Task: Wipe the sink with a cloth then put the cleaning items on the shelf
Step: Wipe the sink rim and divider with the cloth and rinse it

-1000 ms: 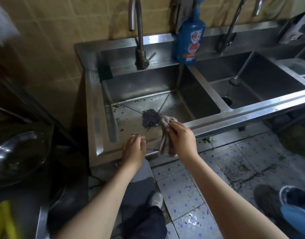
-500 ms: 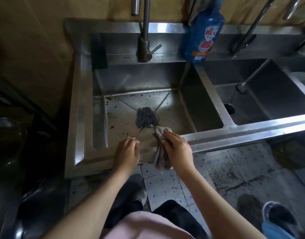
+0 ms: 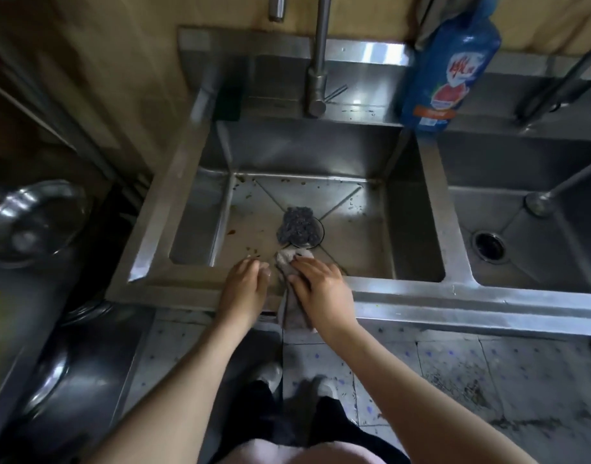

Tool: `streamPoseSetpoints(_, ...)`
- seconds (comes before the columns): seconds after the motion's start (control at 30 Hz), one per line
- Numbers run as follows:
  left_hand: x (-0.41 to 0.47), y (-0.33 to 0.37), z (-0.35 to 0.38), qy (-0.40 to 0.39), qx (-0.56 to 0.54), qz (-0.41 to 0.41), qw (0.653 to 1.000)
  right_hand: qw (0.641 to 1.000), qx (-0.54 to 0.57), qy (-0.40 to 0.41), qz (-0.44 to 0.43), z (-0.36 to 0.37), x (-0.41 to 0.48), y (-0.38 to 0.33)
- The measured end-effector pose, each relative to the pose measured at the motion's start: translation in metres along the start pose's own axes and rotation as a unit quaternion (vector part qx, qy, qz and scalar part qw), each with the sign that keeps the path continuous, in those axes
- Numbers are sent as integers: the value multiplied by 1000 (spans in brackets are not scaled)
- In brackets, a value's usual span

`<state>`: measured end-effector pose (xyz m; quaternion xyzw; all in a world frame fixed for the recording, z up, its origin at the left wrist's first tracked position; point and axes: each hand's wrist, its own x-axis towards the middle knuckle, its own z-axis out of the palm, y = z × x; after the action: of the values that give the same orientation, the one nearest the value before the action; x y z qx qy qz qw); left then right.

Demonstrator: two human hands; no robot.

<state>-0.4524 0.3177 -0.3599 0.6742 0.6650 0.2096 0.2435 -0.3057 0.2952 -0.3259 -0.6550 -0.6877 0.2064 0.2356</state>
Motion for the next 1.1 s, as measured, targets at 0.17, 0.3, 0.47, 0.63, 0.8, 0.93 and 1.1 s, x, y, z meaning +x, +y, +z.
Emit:
streamPoseSetpoints(0.17,-3,9,7,-10,17,-39,999,998,-37,-40,-13,4,-6,8)
streamPoseSetpoints(0.3,0,6,5,-35,31,-34,998,987,-144,-71,-16,13,-11,10)
streamPoseSetpoints(0.47,7,-1,7,-44,110,5,993,978,-202,-58,-11,26,-15,5)
streamPoseSetpoints(0.63,3,-3,13,34,145,-5,989,982,-145,-117,-12,46,-3,2)
streamPoseSetpoints(0.8,6,-7,15,2,189,18,982,987,-118,-107,2,37,0,10)
streamPoseSetpoints(0.93,6,-10,16,-6,204,43,978,984,-144,-89,53,18,-5,29)
streamPoseSetpoints(1.1,5,-8,16,-8,212,43,976,976,-163,-79,120,-12,-15,58)
